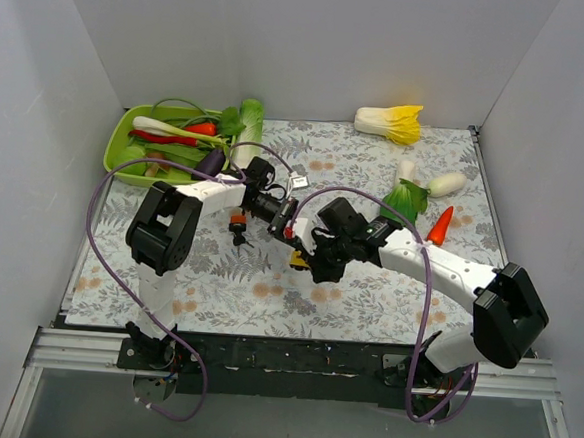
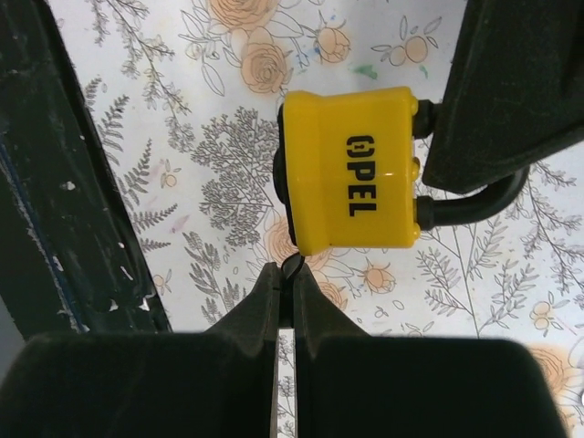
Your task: Unlock with the key
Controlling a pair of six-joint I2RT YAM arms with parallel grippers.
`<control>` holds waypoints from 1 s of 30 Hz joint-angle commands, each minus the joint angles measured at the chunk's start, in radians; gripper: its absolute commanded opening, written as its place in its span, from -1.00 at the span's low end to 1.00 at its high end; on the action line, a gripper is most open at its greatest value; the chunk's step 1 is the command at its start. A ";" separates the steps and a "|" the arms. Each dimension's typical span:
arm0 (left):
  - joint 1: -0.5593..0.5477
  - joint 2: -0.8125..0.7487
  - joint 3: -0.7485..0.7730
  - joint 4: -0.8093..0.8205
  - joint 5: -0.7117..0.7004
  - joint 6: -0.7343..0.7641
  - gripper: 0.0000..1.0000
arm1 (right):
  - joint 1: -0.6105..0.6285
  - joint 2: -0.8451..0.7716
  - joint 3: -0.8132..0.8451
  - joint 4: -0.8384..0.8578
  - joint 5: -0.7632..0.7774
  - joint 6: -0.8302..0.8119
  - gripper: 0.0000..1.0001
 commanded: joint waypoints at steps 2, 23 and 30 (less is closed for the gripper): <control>-0.064 -0.002 -0.002 -0.081 0.033 0.039 -1.00 | -0.028 -0.092 -0.006 0.311 0.206 -0.042 -0.97; -0.113 0.033 0.013 -0.043 -0.017 0.004 -1.00 | -0.028 -0.167 -0.057 0.487 0.264 -0.059 -0.97; 0.019 0.054 -0.022 0.175 -0.126 -0.306 -1.00 | -0.028 -0.158 -0.043 0.411 0.284 -0.002 -0.97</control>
